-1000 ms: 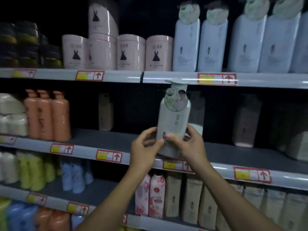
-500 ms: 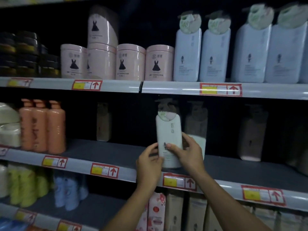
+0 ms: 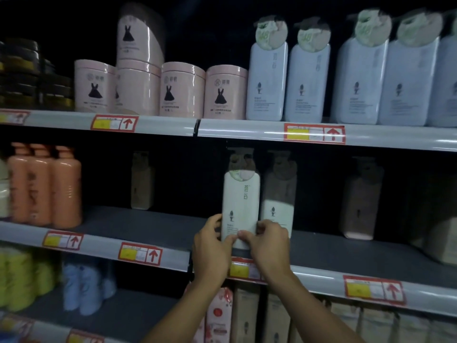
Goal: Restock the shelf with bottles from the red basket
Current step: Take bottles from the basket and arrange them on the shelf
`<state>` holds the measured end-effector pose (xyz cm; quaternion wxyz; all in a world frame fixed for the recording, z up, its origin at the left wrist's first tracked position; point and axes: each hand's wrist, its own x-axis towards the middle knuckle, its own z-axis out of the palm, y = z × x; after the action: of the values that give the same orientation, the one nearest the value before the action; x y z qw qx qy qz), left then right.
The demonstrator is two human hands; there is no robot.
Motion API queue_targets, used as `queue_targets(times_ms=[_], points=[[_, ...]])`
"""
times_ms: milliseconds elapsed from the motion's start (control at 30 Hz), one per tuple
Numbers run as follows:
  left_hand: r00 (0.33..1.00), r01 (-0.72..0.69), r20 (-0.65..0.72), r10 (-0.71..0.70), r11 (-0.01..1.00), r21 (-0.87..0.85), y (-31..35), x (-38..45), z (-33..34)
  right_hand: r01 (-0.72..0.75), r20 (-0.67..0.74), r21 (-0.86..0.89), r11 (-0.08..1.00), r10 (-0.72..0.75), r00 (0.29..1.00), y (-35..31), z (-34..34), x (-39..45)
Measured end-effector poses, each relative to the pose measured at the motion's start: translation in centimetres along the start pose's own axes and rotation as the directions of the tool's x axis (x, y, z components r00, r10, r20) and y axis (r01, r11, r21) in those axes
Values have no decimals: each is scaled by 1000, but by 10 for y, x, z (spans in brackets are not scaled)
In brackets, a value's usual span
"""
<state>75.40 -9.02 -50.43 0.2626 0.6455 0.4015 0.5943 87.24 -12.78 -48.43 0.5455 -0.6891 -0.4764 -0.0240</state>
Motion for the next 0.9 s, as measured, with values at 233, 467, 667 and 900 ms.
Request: queue_targets(times_ms=[233, 467, 667, 900], points=[[999, 37, 18, -37, 999, -39, -4, 5, -3, 17, -27, 47, 999, -16, 1000, 6, 6, -8], [1000, -1, 28, 6, 983, -183, 17, -20, -33, 272, -203, -30, 962, -273, 940, -11, -30, -52], [992, 41, 129, -12, 974, -222, 18, -88, -54, 359, -57, -41, 932, -361, 931, 2, -58, -129], [947, 213, 272, -170, 967, -137, -49, -187, -63, 353, 265, -176, 919, -302, 916, 73, -71, -227]])
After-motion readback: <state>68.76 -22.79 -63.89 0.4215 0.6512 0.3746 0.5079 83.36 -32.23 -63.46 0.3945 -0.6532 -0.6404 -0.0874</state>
